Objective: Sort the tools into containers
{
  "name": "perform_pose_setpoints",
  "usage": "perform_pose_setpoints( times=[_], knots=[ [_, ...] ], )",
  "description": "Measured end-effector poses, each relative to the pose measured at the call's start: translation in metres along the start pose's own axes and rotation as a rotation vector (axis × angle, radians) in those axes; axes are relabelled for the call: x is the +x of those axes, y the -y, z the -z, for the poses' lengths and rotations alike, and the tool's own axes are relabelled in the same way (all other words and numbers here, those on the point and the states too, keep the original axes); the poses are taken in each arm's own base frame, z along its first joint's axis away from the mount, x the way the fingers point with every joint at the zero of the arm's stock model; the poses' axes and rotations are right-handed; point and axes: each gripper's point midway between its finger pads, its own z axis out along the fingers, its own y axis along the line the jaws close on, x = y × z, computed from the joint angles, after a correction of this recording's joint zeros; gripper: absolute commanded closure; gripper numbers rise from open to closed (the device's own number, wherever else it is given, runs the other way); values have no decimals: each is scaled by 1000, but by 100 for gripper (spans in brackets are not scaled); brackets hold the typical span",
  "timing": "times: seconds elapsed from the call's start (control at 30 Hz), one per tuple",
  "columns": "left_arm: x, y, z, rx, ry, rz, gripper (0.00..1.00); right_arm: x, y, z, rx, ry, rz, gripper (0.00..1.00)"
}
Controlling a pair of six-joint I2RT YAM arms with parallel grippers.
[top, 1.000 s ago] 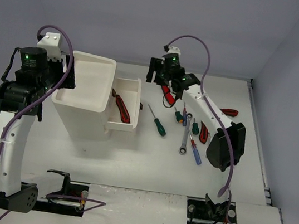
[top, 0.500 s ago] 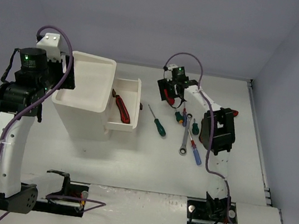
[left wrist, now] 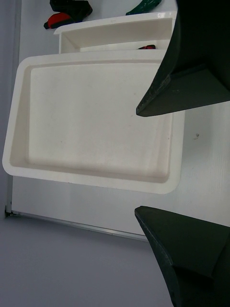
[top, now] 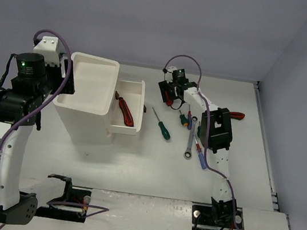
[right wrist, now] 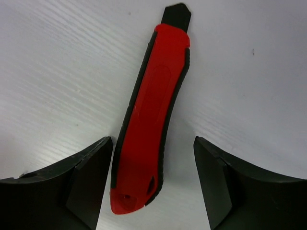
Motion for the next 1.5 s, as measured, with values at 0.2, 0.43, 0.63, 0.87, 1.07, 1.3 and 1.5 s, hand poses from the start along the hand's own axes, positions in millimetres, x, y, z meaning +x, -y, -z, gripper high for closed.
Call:
perform_pose_setpoints(
  times=[0.2, 0.43, 0.63, 0.87, 1.07, 1.3, 1.5],
  knots=[
    [-1, -1, 3, -4, 8, 1, 28, -10, -5, -8, -27, 29, -17, 80],
    [-1, -1, 3, -4, 8, 1, 28, -10, -6, -7, -23, 24, -48, 100],
    [-1, -1, 2, -4, 5, 2, 28, -26, -9, 40, 24, 34, -135, 100],
    [0, 2, -8, 2, -17, 10, 28, -116, -67, 184, -23, 305, -283, 100],
    [-4, 4, -11, 6, -18, 15, 28, -126, -166, 228, -181, 358, -361, 98],
    [-6, 7, -10, 22, -14, 21, 28, -63, -218, 181, -158, 181, -417, 55],
    [-6, 9, -10, 34, -15, 25, 28, -53, -216, 169, -117, 164, -427, 34]
  ],
)
